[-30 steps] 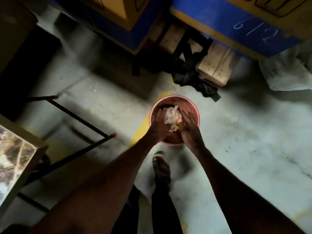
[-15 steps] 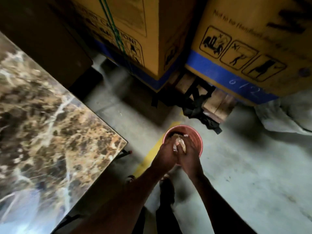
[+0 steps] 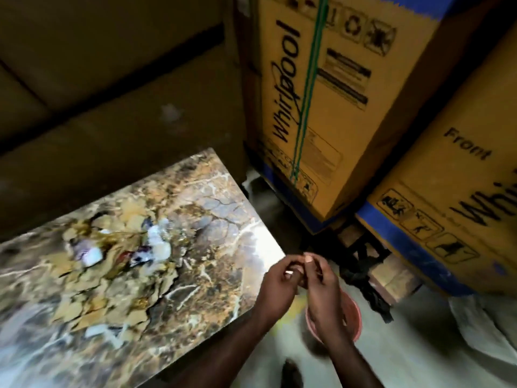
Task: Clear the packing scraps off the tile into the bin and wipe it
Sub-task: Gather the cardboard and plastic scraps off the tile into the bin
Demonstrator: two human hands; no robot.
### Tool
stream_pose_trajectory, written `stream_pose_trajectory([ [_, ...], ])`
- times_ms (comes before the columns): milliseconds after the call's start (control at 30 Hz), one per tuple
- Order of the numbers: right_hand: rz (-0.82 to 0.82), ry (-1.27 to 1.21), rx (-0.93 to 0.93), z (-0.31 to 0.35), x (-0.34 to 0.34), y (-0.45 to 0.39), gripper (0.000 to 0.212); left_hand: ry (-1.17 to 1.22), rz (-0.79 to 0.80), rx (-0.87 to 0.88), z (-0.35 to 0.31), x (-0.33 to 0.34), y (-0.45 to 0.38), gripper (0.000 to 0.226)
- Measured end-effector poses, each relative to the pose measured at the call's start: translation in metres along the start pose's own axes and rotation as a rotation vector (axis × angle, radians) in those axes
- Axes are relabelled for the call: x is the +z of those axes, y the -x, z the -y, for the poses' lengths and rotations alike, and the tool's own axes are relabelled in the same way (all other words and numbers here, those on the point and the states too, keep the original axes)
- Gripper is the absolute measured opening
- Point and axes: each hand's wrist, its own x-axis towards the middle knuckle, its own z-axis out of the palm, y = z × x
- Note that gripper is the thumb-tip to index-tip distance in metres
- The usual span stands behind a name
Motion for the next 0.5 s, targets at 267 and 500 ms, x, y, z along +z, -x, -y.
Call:
stream_pose_trajectory([
  [267, 0.399, 0.042, -0.067, 0.070, 0.144, 0.083, 0.021, 0.114, -0.272, -0.071, -0.016, -0.181, 0.082, 0.018],
  [500, 0.608, 0.143, -0.048, 0.091, 0.259, 0.140, 0.016, 0.146, -0.469, -0.141, 0.019, -0.309, 0.141, 0.018],
])
